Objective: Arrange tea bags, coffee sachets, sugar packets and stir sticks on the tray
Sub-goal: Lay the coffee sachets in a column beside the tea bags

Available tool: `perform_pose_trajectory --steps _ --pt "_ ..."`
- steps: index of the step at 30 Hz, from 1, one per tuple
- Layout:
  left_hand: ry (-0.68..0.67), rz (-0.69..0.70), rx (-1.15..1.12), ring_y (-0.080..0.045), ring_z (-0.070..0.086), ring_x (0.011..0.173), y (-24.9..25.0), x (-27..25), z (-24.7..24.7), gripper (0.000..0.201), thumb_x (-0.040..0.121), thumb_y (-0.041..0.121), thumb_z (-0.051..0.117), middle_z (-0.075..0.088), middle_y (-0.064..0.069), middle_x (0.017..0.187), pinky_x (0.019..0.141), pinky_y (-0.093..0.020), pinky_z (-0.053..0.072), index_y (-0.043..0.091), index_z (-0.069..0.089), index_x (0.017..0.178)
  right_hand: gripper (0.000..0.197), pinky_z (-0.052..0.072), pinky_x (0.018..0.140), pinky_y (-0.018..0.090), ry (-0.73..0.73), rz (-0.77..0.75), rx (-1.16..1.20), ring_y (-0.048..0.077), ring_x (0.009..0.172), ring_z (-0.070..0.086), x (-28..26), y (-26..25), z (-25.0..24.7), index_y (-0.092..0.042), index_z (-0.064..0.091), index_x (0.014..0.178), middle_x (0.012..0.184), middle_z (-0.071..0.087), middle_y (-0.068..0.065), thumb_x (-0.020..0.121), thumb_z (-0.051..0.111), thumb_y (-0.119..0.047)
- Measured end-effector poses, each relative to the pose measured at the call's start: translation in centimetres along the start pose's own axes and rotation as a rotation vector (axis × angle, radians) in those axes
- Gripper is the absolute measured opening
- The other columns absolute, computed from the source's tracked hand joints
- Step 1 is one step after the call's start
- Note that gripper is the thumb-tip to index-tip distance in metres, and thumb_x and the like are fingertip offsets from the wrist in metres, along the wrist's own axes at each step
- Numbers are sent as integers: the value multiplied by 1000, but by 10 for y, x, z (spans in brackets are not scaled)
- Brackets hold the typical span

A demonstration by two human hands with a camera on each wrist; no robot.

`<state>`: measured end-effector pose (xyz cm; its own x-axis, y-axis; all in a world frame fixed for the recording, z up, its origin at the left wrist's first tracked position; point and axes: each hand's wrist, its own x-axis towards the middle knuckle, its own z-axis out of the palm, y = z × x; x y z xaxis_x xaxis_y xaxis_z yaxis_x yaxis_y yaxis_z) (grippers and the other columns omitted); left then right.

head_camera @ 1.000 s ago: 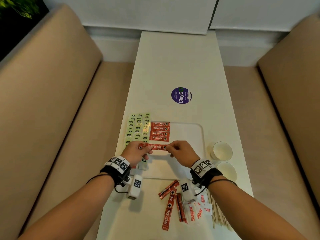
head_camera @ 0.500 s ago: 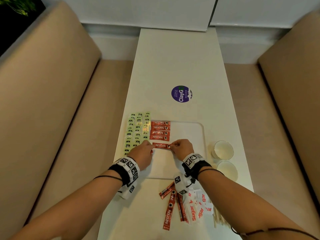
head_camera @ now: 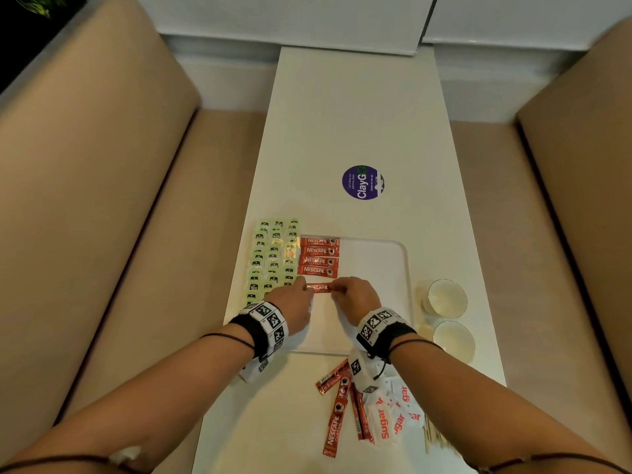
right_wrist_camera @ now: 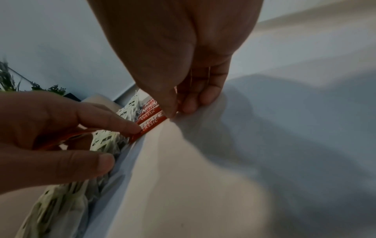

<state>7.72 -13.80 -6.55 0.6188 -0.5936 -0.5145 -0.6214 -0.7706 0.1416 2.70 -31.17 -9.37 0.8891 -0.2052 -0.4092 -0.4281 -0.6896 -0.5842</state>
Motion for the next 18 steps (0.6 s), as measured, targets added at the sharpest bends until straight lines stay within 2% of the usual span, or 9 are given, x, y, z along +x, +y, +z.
perform_pose_trajectory --steps 5,10,16,18 --pt "-11 -31 58 -23 52 73 -1 3 -5 34 97 31 55 38 -9 134 64 -35 47 12 50 124 26 54 87 34 -9 -24 -17 19 97 67 2 -6 3 -25 76 115 112 73 -1 98 56 -20" --pt "-19 -23 46 -25 61 85 -5 6 -7 38 96 34 56 37 -9 137 74 -38 54 12 49 126 27 54 84 33 -12 -27 -27 20 95 67 3 -7 4 -25 76 116 111 74 -1 99 55 -20" --pt "-25 -31 26 -24 60 86 -4 8 -8 40 95 35 57 36 -9 138 76 -37 54 12 49 127 29 52 86 33 -10 -37 -44 21 98 65 1 -6 4 -26 73 120 112 71 1 100 53 -19" --pt "3 -38 -21 -23 57 80 -4 6 -10 33 94 26 57 40 -8 134 74 -36 54 12 51 124 26 52 84 31 18 -54 -14 21 96 65 -1 -7 2 -24 73 117 108 70 1 100 53 -20"
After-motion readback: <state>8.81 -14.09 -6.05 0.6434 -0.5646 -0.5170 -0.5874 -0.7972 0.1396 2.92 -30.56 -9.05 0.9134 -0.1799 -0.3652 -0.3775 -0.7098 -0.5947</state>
